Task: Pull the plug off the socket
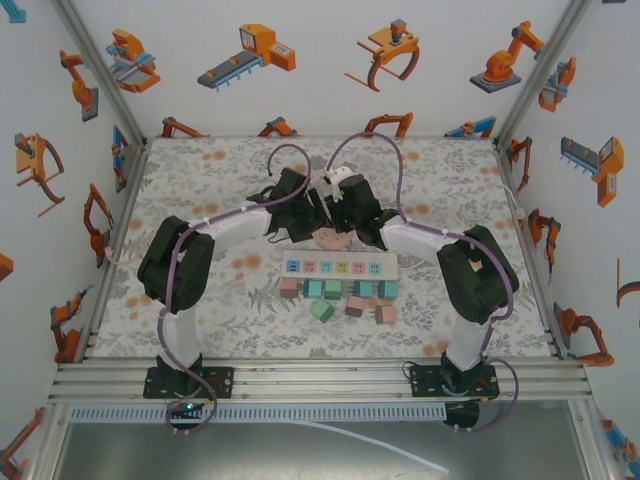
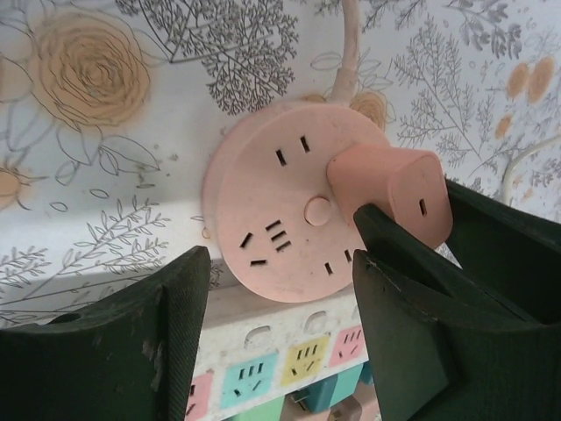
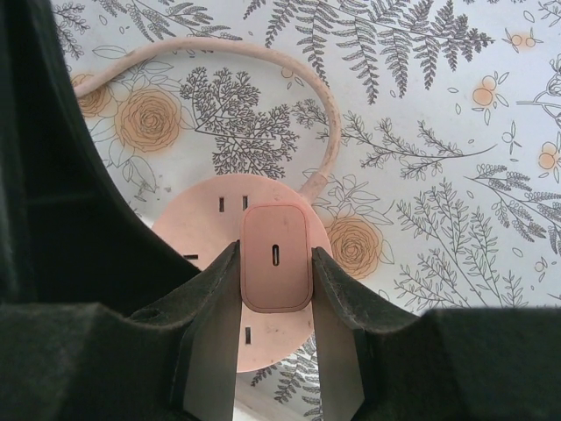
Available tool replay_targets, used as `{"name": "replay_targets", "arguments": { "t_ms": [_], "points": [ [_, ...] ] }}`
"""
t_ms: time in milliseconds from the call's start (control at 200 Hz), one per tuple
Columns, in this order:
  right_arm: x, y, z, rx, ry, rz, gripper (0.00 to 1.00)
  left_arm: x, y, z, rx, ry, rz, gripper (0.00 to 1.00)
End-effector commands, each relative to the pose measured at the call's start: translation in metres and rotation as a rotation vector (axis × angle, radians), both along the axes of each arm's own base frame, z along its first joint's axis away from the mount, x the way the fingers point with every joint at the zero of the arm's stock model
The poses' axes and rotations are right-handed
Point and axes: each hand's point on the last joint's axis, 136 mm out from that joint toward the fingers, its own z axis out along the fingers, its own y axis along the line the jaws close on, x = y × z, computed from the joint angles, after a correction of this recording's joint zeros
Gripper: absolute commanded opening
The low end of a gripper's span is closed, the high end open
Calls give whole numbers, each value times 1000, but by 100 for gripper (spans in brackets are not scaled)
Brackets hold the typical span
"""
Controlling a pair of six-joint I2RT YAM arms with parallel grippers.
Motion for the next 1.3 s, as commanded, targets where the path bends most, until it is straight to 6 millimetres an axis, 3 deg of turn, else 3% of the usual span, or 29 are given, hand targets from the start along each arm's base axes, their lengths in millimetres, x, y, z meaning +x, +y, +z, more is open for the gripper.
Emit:
{"name": "replay_targets", "arguments": {
  "t_ms": [0,170,491,796,906,1066,1297],
  "points": [
    [11,10,29,80,-62,-6,0,-2,5,-24,39,44,37,61],
    [11,8,41,120,-74,-33,0,-5,9,-45,129,74,21,56],
    [18,13,69,337,-44,-147,0,-8,49,-83,329,122,116,53],
    [-1,22,55,45,-322,27,0,-1,50,-98,300,174,141,51],
    [-5,28,58,65,-291,50,0,-1,52,-105,311,187,156,51],
    [5,20,64,191,-181,-86,0,-2,56,-114,303,216,184,51],
    [7,20,69,289,-94,-146,0,-2,65,-120,317,233,220,50]
  ]
}}
